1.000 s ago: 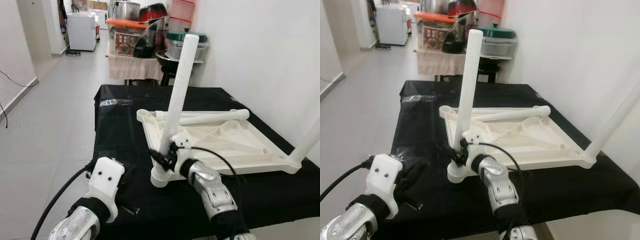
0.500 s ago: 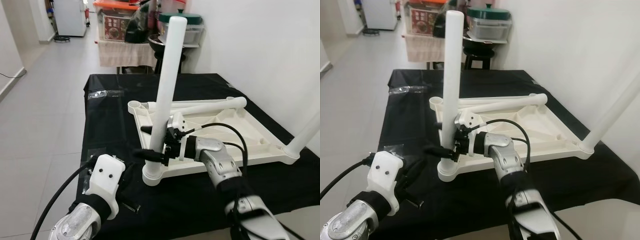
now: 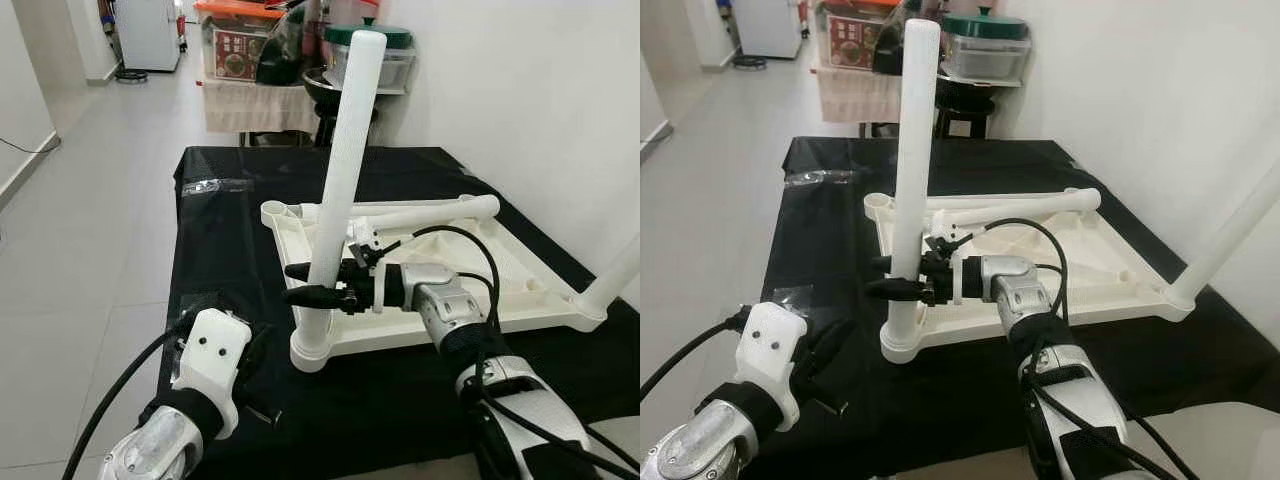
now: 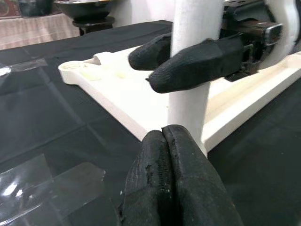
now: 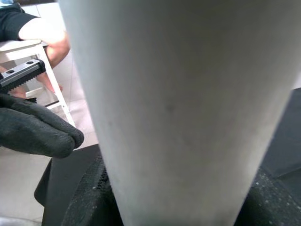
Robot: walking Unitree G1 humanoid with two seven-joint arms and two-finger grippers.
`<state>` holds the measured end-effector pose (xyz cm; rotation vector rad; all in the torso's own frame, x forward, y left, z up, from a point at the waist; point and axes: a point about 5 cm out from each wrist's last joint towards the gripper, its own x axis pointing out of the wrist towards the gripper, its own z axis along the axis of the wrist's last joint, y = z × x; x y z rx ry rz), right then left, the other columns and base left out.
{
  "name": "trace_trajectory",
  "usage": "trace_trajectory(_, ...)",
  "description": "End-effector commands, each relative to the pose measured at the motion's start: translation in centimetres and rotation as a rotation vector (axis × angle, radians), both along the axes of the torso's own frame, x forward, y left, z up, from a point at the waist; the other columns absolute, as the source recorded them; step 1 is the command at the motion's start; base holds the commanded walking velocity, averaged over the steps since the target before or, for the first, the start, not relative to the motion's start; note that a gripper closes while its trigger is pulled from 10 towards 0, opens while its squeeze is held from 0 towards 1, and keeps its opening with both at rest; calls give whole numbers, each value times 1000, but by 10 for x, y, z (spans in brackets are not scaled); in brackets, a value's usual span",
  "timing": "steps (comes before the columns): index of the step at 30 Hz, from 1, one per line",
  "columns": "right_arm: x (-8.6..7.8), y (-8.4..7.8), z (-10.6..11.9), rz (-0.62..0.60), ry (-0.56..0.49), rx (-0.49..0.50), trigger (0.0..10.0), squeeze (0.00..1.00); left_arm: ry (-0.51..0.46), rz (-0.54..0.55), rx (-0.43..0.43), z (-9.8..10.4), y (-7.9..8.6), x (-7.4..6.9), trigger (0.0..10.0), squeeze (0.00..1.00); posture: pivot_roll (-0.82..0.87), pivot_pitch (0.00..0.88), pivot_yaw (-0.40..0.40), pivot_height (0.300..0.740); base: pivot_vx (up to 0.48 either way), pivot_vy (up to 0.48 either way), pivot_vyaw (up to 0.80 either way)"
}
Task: Building children table
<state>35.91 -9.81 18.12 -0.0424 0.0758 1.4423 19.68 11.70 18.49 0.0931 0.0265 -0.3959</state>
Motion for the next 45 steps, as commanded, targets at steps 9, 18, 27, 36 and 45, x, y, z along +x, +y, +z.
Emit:
trace_trajectory(9, -1, -9, -40, -573, -31, -69, 0, 0, 18, -3, -7, -2, -1, -4, 10000, 0, 141, 0, -149, 740, 0, 0, 0)
trace_trajectory(18, -44, 29, -75, -827, -78, -113, 0, 0, 20, -10, -10, -2, 0, -2, 10000, 0, 136, 0, -129, 740, 0, 0, 0)
trace_trajectory(27, -28, 28, -69, -850, -30, -122, 10000, 0, 7, -5, -4, -1, 1, 1, 10000, 0, 144, 0, -134, 740, 0, 0, 0)
trace_trajectory(36, -31, 44, -36, -558, -34, 31, 10000, 867, 5, -10, -5, -1, 0, 3, 10000, 0, 152, 0, -133, 740, 0, 0, 0)
trace_trajectory(45, -17, 34, -7, -93, -108, 0, 10000, 0, 1, -13, -5, 0, -1, 3, 10000, 0, 167, 0, -135, 740, 0, 0, 0)
